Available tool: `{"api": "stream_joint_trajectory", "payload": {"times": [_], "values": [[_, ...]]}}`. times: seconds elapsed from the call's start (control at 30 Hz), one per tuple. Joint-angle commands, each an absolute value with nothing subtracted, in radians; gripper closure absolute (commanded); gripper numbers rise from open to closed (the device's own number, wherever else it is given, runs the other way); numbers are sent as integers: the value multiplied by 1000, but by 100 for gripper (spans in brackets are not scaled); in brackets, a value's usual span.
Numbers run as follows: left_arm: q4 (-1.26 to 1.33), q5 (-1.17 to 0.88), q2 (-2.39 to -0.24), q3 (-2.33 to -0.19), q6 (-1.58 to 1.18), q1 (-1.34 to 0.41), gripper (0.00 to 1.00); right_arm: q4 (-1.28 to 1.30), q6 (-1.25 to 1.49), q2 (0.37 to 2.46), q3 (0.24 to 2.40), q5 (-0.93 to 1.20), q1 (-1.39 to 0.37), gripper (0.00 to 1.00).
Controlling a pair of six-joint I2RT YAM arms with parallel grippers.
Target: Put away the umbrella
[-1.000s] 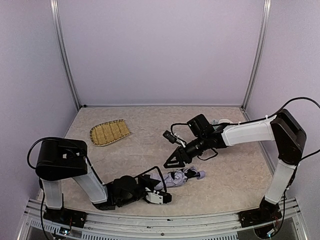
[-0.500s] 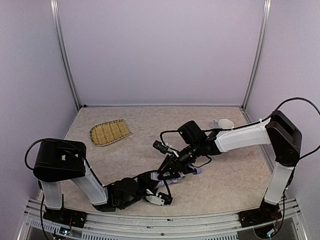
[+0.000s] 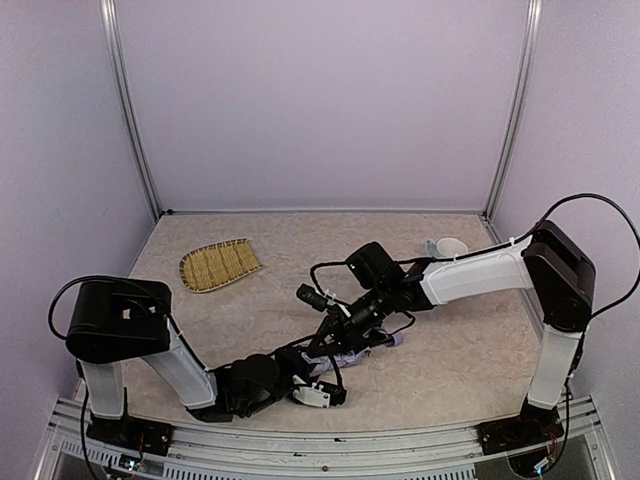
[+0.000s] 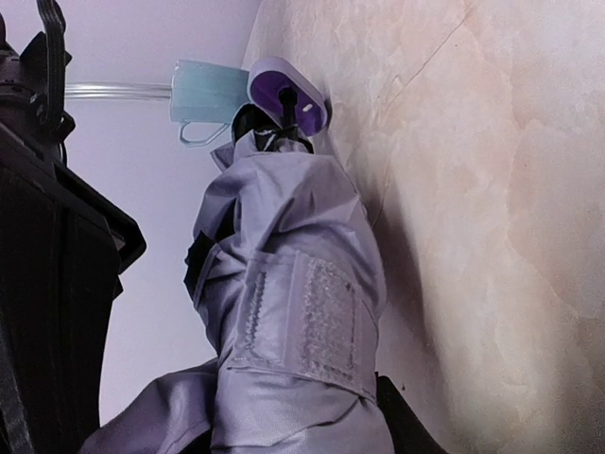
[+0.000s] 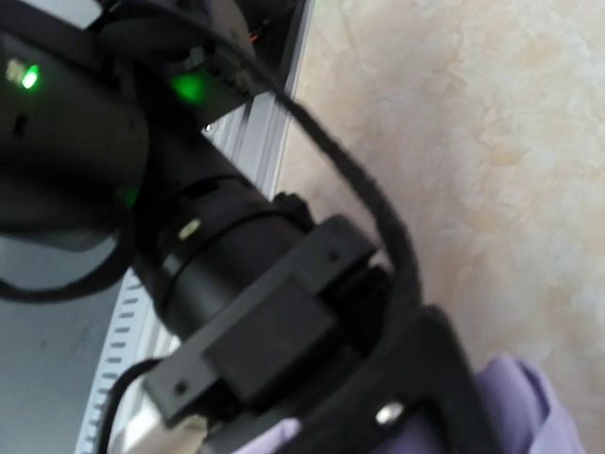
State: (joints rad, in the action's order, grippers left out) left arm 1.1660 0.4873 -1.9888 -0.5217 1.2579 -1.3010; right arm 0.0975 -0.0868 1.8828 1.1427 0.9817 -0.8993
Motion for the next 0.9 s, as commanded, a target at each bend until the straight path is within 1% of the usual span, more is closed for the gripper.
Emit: {"api": "stream_joint_trajectory", "payload": {"times": [0.0, 0.2, 0.37, 0.57, 0.6, 0.67, 0.7, 0.8, 0.87], "values": [[1028, 423, -1965, -499, 1132, -1270, 100, 155, -135, 1820, 1085, 1015, -907, 100], [1011, 271, -1909, -469, 971, -1215, 100, 166, -149, 1750, 996, 1040, -906, 100], [1004, 172, -1875, -439, 902, -1163, 100, 196, -147, 1708, 895, 935, -906, 100], [984, 99, -1882, -449, 834, -1117, 100, 155, -110, 1630, 790, 805, -913, 99], [982, 102, -1889, -453, 823, -1112, 100, 152, -106, 1615, 777, 777, -916, 94], [980, 114, -1897, -460, 815, -1111, 100, 142, -98, 1573, 754, 727, -917, 90], [985, 116, -1899, -460, 808, -1111, 100, 133, -96, 1551, 744, 722, -917, 85], [1009, 133, -1900, -456, 798, -1108, 100, 89, -60, 1504, 713, 746, -913, 73], [1034, 181, -1909, -458, 805, -1111, 100, 68, -29, 1495, 704, 757, -913, 65]]}}
